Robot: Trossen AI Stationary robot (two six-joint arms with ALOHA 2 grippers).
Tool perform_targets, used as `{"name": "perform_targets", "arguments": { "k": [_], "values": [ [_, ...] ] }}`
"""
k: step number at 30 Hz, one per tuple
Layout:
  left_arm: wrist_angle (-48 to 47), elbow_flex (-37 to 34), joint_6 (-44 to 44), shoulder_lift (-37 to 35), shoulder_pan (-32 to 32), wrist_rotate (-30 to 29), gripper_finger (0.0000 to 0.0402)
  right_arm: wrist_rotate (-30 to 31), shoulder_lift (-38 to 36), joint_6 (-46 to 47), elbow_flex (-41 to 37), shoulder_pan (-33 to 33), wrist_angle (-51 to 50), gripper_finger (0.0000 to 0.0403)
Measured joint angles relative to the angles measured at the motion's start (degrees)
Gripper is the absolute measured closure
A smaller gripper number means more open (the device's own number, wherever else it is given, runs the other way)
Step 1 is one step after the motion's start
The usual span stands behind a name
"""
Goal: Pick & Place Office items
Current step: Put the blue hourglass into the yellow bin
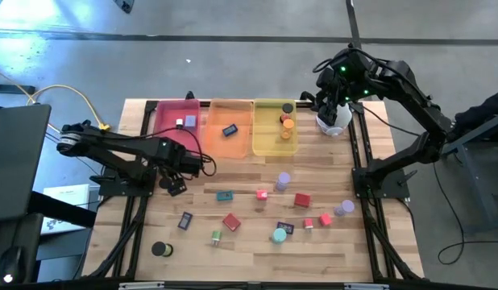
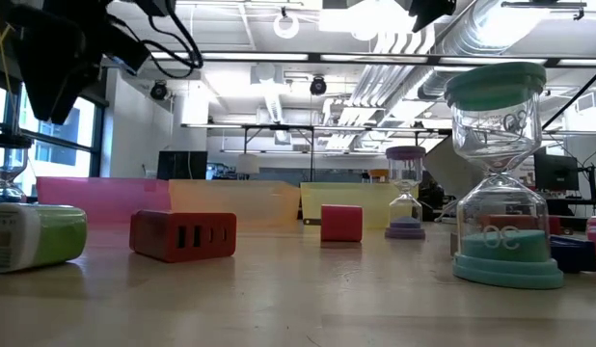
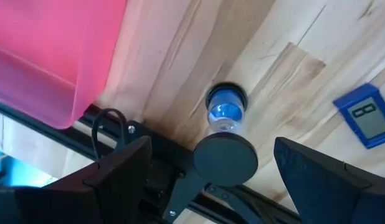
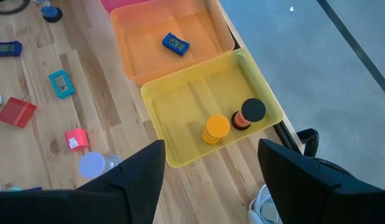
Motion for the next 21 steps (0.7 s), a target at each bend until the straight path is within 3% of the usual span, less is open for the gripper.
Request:
{"name": "perform_targets", "arguments": {
  "k": [9, 21],
  "values": [
    [-0.1, 0.0, 4.1, 5.2, 0.0, 1.2, 0.0071, 0.0, 0.0, 0.0, 0.0, 0.0, 0.0, 0.0156],
    [-0.1, -0.1, 4.6, 6.1, -0.2, 3.0, 0.0071, 0.0, 0.0, 0.0, 0.0, 0.0, -0.1, 0.0156]
  ]
}}
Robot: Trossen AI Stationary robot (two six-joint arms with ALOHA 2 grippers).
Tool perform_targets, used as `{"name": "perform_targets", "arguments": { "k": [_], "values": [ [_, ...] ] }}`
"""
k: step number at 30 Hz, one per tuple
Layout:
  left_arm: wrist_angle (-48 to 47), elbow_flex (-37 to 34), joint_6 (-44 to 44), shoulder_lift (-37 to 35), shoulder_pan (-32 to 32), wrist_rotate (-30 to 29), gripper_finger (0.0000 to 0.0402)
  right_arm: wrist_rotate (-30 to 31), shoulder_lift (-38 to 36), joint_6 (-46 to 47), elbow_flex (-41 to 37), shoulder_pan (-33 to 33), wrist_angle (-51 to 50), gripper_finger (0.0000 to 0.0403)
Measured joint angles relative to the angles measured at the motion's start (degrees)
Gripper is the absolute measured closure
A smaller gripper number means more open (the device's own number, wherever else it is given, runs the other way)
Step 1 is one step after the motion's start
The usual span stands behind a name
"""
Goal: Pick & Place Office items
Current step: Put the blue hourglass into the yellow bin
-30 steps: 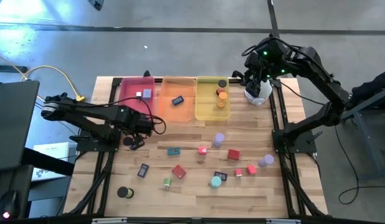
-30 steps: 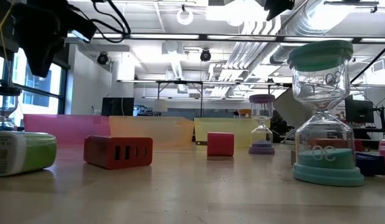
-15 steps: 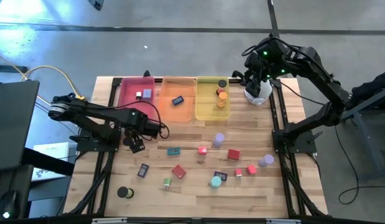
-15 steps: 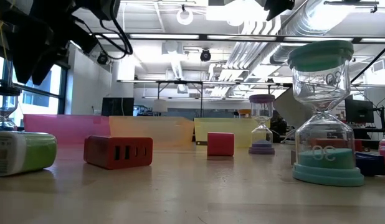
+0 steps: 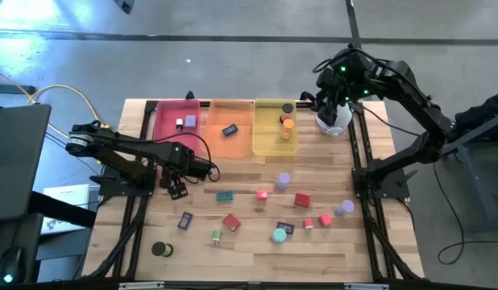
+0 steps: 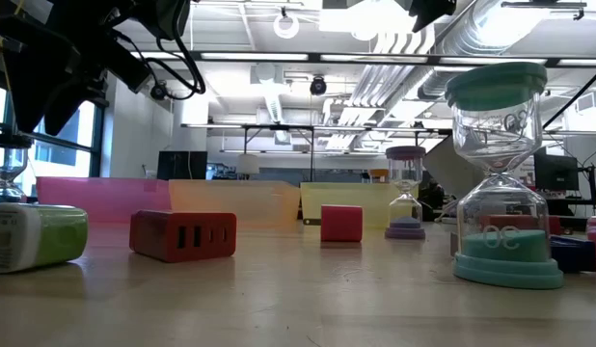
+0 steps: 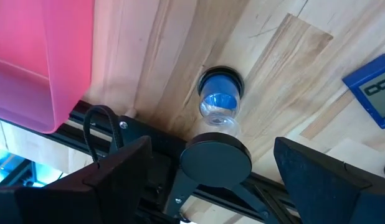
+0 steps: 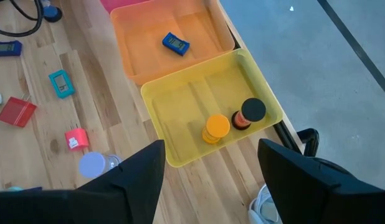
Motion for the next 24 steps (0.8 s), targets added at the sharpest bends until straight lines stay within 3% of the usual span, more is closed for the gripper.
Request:
{"name": "perform_targets", "arguments": {
  "k": [24],
  "values": [
    [1.1, -4.4, 0.4, 0.0, 0.0, 1.0, 0.0071, 0.0, 0.0, 0.6, 0.0, 0.0, 0.0, 0.0156]
  ]
}}
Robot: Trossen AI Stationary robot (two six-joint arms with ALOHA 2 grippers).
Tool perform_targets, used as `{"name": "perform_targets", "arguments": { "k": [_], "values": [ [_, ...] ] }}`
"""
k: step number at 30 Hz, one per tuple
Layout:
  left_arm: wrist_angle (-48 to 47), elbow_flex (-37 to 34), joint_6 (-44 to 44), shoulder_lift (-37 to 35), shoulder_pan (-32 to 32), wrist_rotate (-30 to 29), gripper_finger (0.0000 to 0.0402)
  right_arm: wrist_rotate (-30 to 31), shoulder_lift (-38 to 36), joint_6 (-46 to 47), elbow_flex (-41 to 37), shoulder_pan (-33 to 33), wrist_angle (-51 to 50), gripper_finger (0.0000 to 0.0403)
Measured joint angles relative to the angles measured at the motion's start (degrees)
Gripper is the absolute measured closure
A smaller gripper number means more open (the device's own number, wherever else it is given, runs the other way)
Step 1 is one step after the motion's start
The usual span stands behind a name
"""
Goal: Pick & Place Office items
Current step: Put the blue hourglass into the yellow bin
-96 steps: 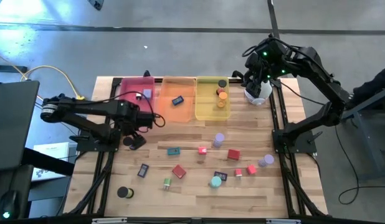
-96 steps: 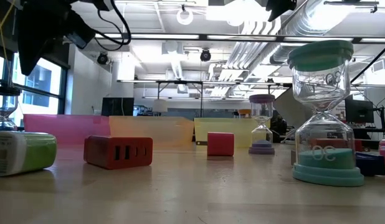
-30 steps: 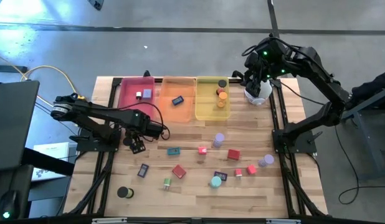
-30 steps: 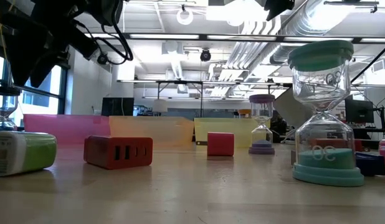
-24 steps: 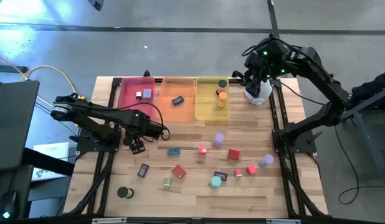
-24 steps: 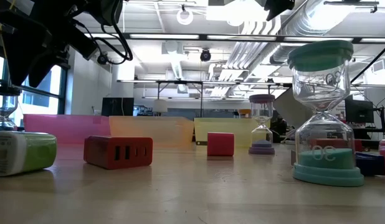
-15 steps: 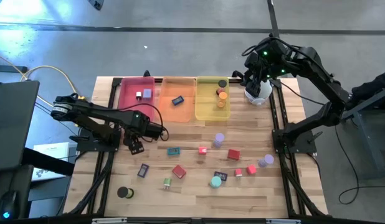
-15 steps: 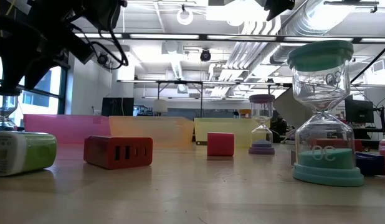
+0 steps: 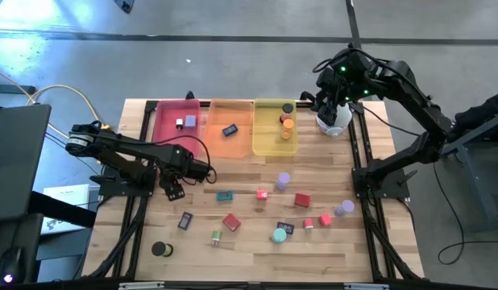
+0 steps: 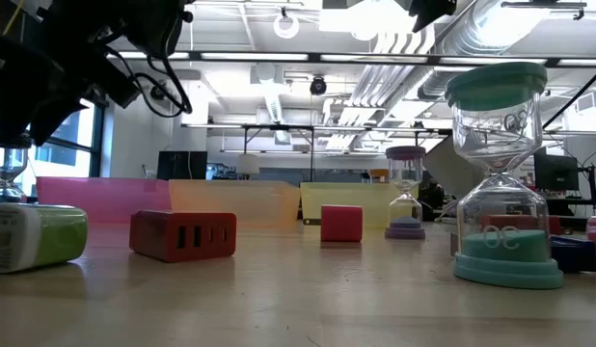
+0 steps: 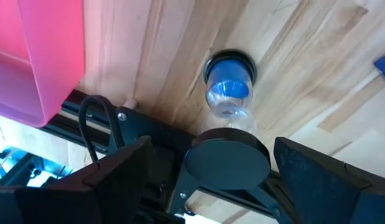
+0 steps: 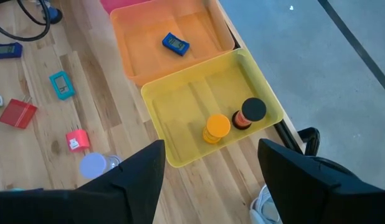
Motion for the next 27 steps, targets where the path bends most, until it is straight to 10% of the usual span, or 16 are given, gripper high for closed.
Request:
{"name": "perform_targets", "arguments": {
  "k": [27],
  "values": [
    [3.0, -3.8, 0.5, 0.0, 0.0, 1.1, 0.0123, 0.0, 0.0, -0.2, 0.0, 0.0, 0.0, 0.0156]
  ]
}}
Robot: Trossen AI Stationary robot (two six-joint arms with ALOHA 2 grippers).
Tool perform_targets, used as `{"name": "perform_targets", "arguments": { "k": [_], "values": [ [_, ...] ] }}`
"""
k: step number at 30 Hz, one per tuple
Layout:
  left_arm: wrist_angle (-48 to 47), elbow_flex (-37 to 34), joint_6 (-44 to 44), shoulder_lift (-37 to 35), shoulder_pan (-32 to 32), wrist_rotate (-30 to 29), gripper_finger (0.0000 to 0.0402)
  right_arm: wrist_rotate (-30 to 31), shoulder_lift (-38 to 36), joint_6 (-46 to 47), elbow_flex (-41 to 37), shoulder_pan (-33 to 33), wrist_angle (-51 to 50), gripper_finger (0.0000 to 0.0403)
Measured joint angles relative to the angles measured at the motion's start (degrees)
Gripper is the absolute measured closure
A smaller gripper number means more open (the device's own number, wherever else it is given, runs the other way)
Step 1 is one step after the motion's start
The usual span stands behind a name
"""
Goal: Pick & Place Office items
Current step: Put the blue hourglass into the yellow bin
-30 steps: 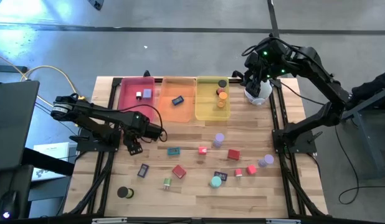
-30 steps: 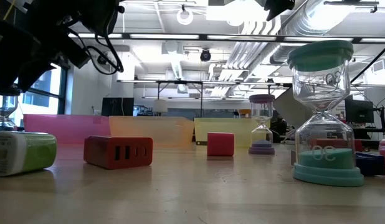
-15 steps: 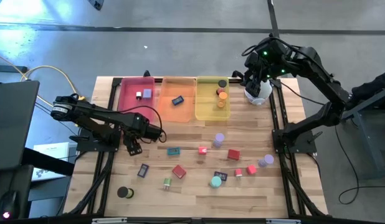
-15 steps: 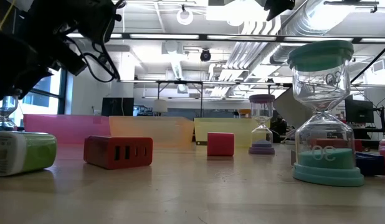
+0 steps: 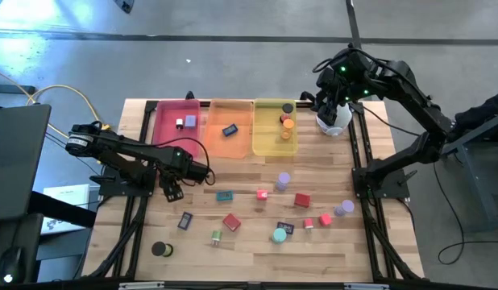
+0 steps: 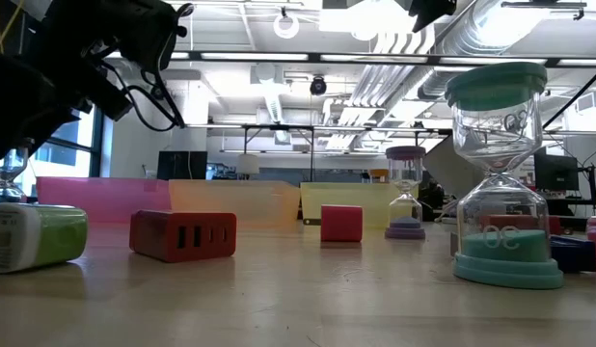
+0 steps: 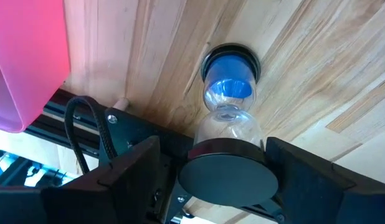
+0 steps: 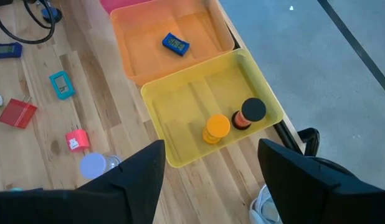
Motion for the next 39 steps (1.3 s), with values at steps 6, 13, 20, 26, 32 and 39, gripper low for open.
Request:
{"name": "perform_targets", "arguments": {
  "k": [6, 13, 20, 26, 32, 39],
  "values": [
    [0.0, 0.0, 0.0, 0.0, 0.0, 0.1, 0.0145, 0.0, 0.0, 0.0, 0.0, 0.0, 0.0, 0.0156],
    [0.0, 0.0, 0.0, 0.0, 0.0, 0.1, 0.0168, 0.0, 0.0, 0.0, 0.0, 0.0, 0.0, 0.0156],
    [-0.1, 0.0, -0.9, 0.0, 0.0, 1.1, 0.0201, 0.0, 0.0, 0.0, 0.0, 0.0, 0.0, 0.0156],
    [-0.1, 0.0, -2.0, 0.0, 0.0, 2.5, 0.0201, 0.0, 0.0, 0.0, 0.0, 0.0, 0.0, 0.0156],
    [-0.5, 0.0, -8.4, 0.0, 0.0, 4.4, 0.0201, 0.0, 0.0, 0.0, 0.0, 0.0, 0.0, 0.0156],
    [-0.6, 0.1, -12.7, 0.0, 1.8, 12.7, 0.0201, 0.0, 0.0, -0.4, 0.0, 0.0, 0.0, 0.0156]
  ]
}}
